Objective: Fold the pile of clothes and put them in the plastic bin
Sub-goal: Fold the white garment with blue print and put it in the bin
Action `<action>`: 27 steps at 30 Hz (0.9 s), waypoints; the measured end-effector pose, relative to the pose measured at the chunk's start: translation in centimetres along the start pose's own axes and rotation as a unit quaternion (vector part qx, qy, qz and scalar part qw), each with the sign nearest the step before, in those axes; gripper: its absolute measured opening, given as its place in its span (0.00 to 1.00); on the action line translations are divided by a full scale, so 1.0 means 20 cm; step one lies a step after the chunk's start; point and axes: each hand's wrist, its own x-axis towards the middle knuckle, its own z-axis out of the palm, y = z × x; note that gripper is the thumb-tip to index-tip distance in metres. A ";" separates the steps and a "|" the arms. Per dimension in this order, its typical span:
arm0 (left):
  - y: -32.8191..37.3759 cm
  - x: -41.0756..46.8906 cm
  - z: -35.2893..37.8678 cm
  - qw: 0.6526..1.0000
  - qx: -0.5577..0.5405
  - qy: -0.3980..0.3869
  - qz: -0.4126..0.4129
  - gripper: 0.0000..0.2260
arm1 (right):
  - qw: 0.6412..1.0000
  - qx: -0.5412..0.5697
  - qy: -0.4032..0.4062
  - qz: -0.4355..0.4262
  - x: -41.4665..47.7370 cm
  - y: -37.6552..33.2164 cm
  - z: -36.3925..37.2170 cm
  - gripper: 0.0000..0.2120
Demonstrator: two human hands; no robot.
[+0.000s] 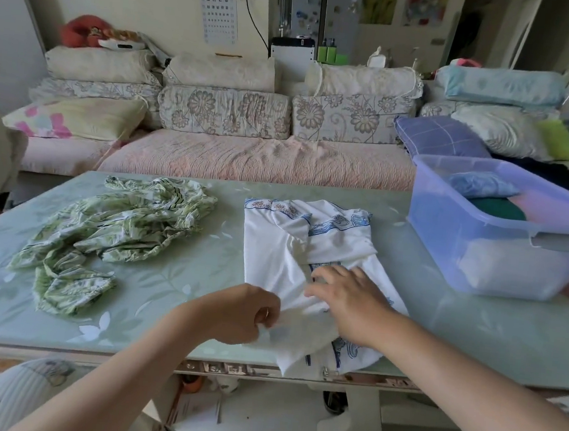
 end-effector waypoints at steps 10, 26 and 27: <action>0.03 0.06 -0.04 0.989 -0.114 -0.092 -0.007 0.10 | 0.927 0.211 -0.282 0.126 -0.02 -0.04 -0.18 0.09; -0.11 0.49 0.00 0.999 0.048 0.007 -0.004 0.30 | 0.979 -0.045 -0.181 0.078 0.36 0.13 0.05 0.24; -0.13 0.52 -0.02 0.998 0.007 0.063 0.000 0.18 | 0.984 -0.063 -0.148 0.078 0.40 0.12 0.02 0.19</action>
